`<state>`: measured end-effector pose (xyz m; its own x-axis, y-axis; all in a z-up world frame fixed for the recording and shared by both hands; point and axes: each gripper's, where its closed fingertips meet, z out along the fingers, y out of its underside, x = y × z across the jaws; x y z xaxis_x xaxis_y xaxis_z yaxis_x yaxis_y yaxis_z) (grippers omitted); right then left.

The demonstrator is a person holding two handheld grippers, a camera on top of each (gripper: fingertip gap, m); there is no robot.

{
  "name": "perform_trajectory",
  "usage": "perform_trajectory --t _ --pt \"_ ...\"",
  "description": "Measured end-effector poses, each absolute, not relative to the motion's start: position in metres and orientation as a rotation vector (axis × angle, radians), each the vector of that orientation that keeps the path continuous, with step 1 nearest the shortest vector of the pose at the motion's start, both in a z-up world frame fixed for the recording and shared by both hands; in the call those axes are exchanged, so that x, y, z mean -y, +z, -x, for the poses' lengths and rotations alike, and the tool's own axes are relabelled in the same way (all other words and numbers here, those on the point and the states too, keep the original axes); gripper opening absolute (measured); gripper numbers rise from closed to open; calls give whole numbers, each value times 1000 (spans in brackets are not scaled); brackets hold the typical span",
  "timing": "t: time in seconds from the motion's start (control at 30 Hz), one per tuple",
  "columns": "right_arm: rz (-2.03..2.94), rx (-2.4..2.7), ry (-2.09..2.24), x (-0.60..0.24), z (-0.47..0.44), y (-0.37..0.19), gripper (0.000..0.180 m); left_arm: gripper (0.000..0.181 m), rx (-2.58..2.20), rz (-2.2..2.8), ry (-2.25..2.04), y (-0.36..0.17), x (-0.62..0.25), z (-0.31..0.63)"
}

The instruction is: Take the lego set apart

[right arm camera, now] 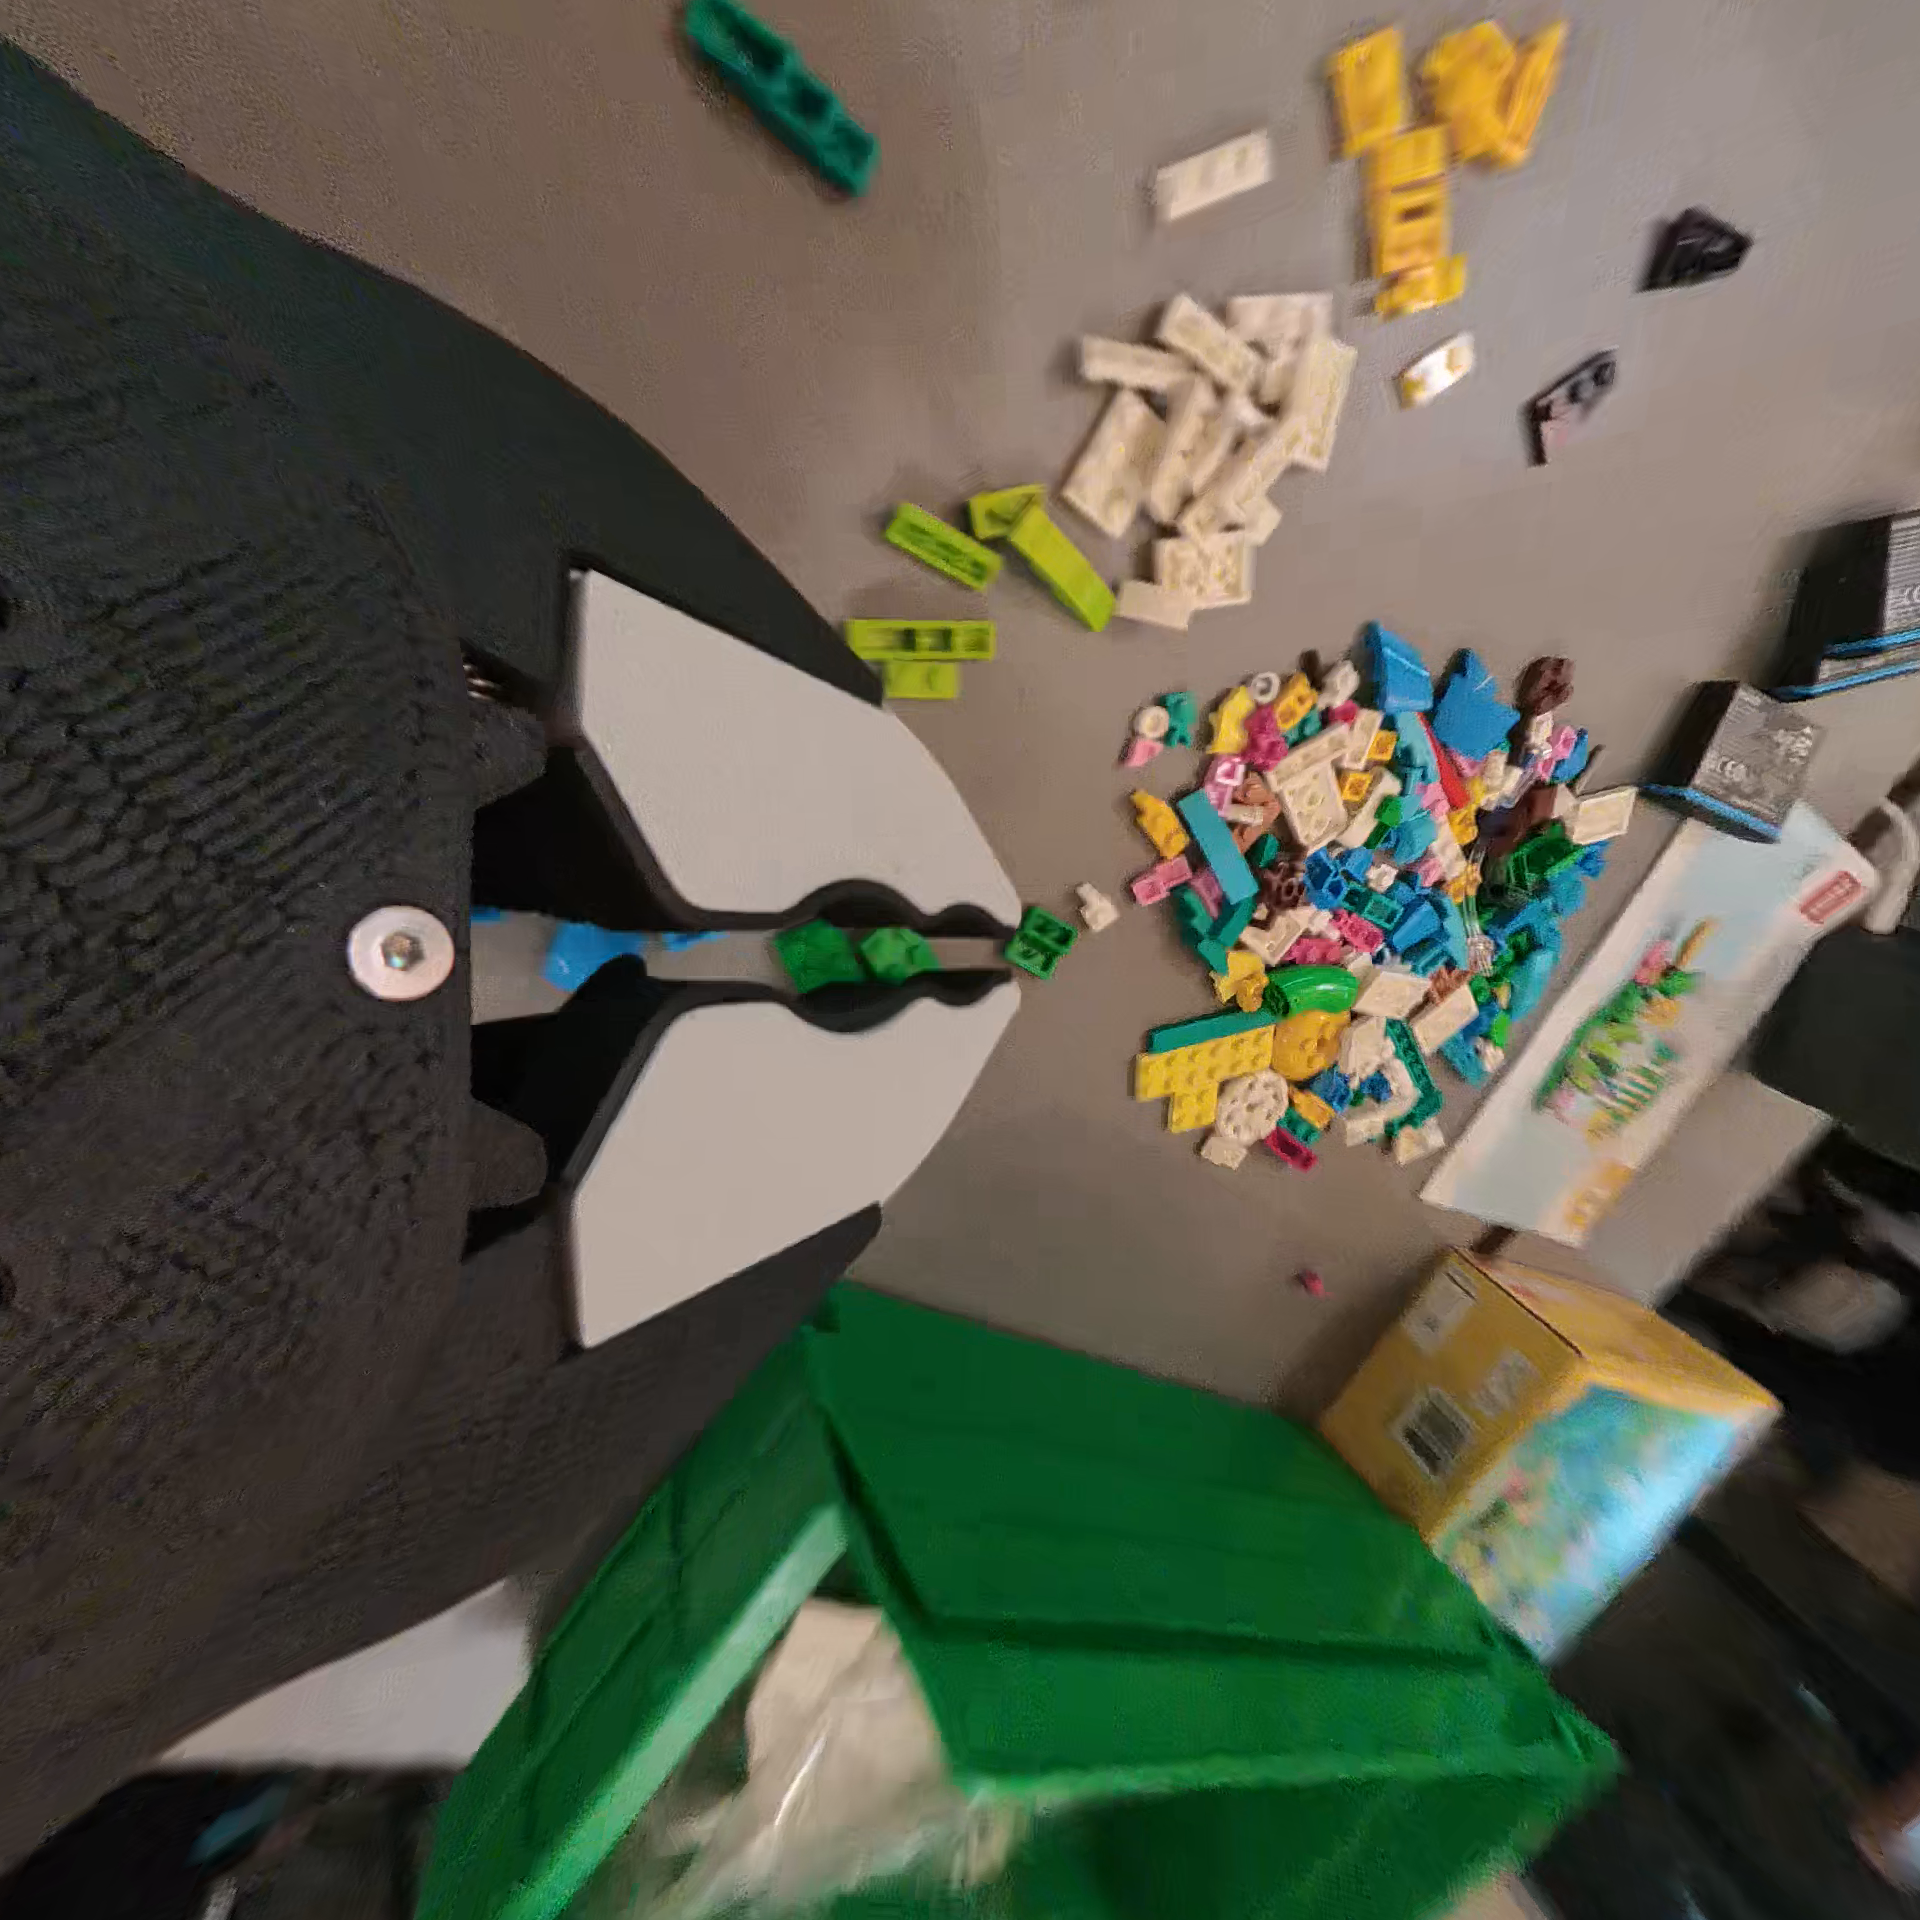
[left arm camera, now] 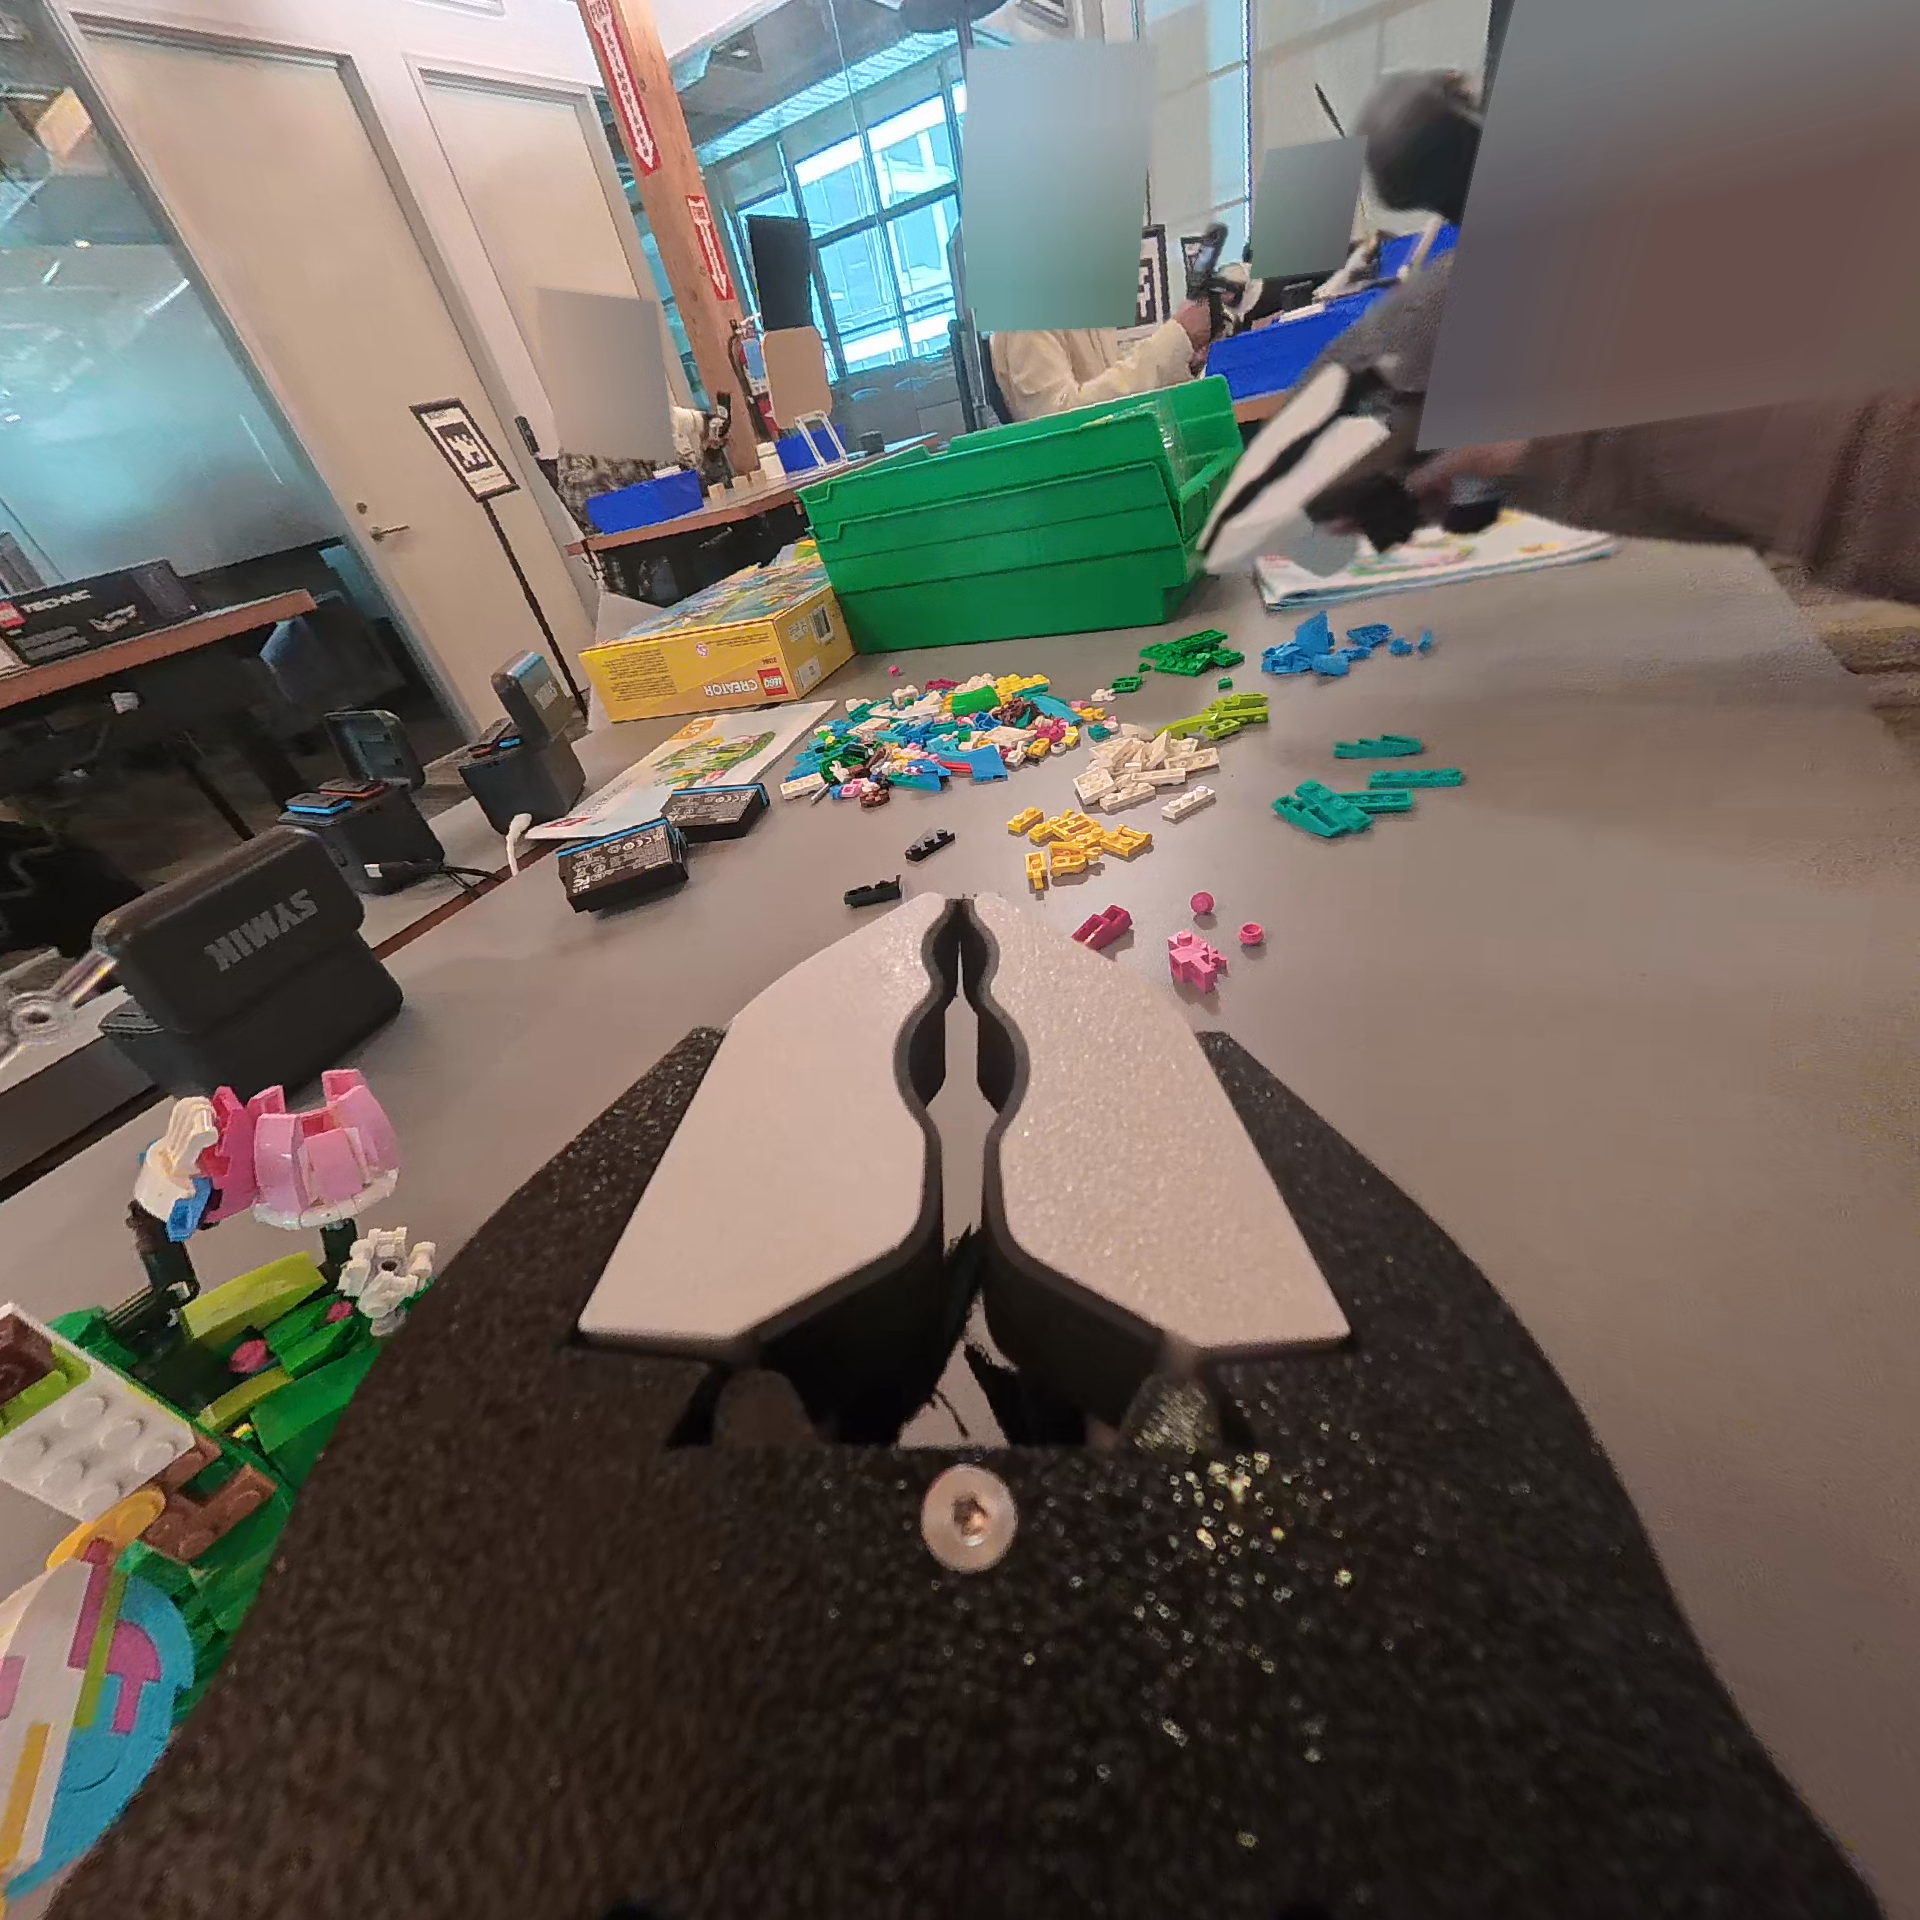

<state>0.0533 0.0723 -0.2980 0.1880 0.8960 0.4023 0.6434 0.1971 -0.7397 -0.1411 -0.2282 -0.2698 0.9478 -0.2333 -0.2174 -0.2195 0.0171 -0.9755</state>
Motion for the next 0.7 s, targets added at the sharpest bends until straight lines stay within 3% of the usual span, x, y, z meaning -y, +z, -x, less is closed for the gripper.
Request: perform_trajectory --t 0.37,0.7 --pt "2002 1925 275 -105 -8 -364 0 0 -402 1571 15 -273 229 136" --pt "2011 2002 85 -120 -41 -356 0 0 -400 1574 7 -273 229 136"
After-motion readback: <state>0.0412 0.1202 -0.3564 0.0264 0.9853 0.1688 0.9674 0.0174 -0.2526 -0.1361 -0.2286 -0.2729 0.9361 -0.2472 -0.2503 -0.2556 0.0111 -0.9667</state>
